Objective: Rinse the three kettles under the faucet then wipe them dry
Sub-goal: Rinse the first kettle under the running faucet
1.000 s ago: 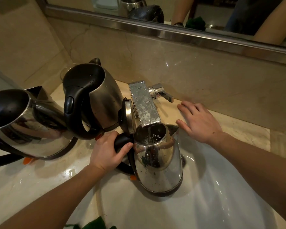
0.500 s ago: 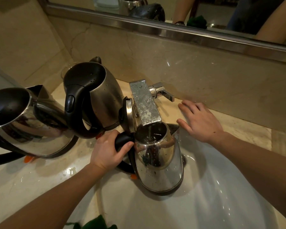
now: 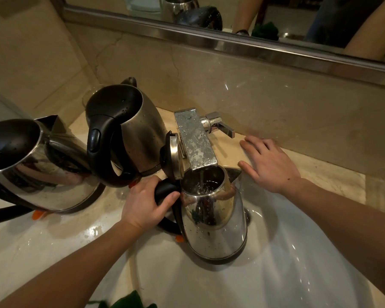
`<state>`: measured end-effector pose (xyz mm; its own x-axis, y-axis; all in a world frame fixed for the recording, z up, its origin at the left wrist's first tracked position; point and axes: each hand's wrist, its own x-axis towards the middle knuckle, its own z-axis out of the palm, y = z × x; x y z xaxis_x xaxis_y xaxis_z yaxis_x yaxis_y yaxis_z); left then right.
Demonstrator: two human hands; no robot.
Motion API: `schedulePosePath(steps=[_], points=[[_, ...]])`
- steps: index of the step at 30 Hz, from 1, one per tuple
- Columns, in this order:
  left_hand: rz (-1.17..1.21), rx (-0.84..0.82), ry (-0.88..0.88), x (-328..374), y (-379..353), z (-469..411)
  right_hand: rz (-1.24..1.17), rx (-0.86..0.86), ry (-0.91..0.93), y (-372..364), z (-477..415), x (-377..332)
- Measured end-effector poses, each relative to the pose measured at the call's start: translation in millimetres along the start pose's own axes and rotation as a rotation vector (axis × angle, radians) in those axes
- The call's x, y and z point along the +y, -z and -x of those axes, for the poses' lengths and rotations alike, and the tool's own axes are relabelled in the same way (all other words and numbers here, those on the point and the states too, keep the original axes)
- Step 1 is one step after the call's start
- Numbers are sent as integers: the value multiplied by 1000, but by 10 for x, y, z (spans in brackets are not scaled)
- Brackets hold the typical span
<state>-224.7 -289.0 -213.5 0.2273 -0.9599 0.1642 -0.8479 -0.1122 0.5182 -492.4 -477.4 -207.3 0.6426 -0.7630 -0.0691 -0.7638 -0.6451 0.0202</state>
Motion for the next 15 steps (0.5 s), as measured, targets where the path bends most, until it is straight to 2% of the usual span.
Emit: schedulePosePath(steps=[15], points=[[3,0,4,-21,-7,5,-4,-5,2,2,10,1]])
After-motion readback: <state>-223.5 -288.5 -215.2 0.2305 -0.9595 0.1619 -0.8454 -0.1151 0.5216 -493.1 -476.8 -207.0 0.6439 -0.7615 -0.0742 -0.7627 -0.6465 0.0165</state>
